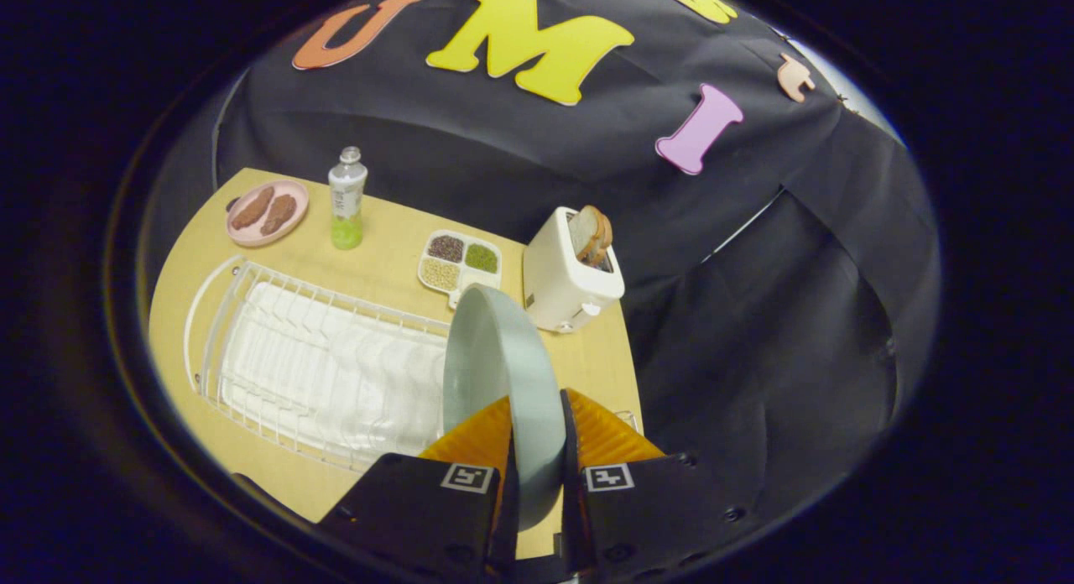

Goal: Take the plate from the dish rack, then take the spoon from the basket and place it into the plate.

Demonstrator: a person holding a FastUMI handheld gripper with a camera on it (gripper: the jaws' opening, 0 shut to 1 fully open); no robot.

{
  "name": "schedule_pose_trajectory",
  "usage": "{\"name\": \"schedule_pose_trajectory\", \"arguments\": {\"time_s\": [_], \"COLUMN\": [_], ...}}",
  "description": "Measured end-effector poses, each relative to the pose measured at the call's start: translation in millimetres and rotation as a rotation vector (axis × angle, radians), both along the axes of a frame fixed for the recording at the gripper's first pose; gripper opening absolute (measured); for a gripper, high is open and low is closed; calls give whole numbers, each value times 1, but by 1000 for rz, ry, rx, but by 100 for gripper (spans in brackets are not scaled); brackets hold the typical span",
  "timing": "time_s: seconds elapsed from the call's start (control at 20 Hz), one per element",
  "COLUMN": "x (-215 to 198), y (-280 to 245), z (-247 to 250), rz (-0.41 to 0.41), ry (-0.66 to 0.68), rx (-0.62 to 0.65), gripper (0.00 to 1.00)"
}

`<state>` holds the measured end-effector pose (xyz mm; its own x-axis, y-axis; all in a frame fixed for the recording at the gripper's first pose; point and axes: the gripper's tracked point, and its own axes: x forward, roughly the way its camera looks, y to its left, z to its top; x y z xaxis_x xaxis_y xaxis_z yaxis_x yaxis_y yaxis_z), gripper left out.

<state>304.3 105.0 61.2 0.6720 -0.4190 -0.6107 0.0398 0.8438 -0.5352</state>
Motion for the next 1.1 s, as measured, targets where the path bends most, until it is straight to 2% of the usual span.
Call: {"name": "schedule_pose_trajectory", "arguments": {"time_s": [0.15, 0.3, 0.45, 0.6, 0.85, 1.1], "x": [-26, -58, -98, -143, -184, -197], "y": [18, 46, 69, 76, 62, 43], "z": [5, -15, -55, -88, -142, -207], "rz": [58, 153, 255, 328, 311, 282], "ry": [-26, 1, 34, 36, 24, 43], "rx": [72, 236, 409, 518, 644, 700], "gripper": [26, 26, 26, 26, 26, 26]}}
